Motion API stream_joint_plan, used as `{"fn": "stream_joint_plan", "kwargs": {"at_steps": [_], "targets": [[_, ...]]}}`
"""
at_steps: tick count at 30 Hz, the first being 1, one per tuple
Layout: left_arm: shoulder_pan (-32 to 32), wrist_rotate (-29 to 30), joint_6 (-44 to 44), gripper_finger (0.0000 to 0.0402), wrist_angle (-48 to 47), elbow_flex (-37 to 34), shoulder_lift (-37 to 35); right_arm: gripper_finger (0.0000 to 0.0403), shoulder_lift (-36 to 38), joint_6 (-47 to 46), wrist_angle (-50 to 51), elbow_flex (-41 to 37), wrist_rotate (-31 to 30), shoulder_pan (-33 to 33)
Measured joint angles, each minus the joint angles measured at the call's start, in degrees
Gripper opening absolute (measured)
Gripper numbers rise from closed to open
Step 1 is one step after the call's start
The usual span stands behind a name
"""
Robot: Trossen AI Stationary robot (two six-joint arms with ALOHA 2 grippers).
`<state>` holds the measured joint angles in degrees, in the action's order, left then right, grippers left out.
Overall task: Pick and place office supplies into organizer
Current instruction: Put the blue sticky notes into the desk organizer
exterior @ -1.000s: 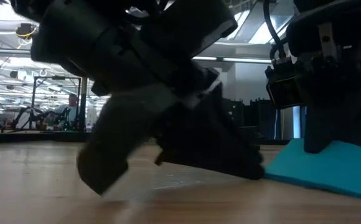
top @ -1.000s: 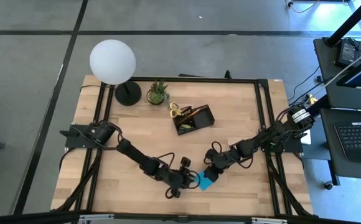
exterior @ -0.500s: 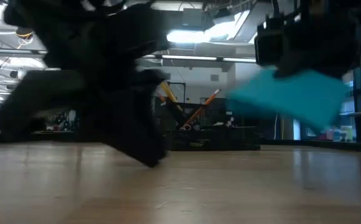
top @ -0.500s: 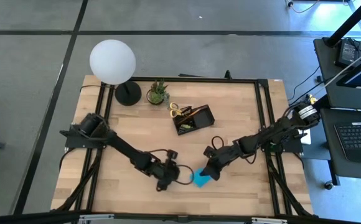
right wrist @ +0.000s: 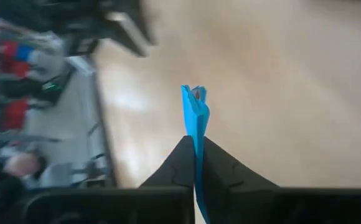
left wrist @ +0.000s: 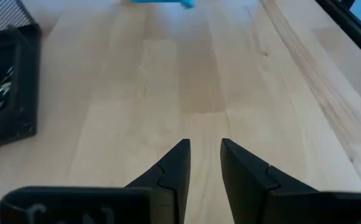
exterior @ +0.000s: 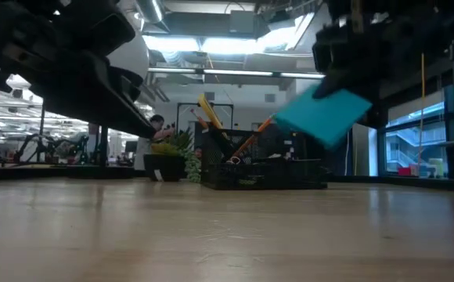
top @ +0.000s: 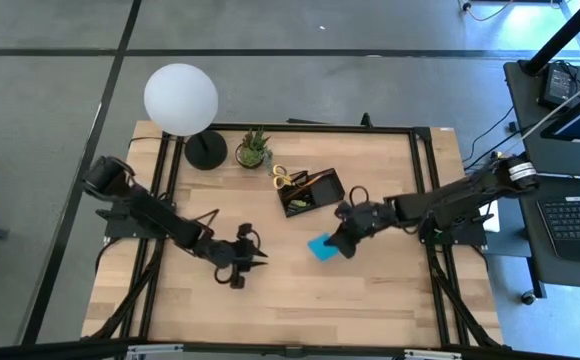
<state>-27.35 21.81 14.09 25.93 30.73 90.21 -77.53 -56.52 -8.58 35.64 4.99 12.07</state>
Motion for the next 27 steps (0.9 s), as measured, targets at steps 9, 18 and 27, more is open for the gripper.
{"fn": "stream_joint_plan", "kwargs": {"at_steps": [9,18,27], "targets": [[0.59,1.63,-1.72,0.0082,-0.07,-1.25,-1.94,0.0011,7.64,5.92,13.77,0.0,-0.46,-12.9],[1.66,1.7,-2.3,0.0082,-0.56,-1.23,-1.94,0.0011,7.92,8.97,14.36,0.0,-1.06,-26.77],[1.57,0.95,-2.3,0.0082,-0.63,-1.21,-1.94,0.0011,7.88,7.86,14.3,0.0,-0.92,-34.79]]}}
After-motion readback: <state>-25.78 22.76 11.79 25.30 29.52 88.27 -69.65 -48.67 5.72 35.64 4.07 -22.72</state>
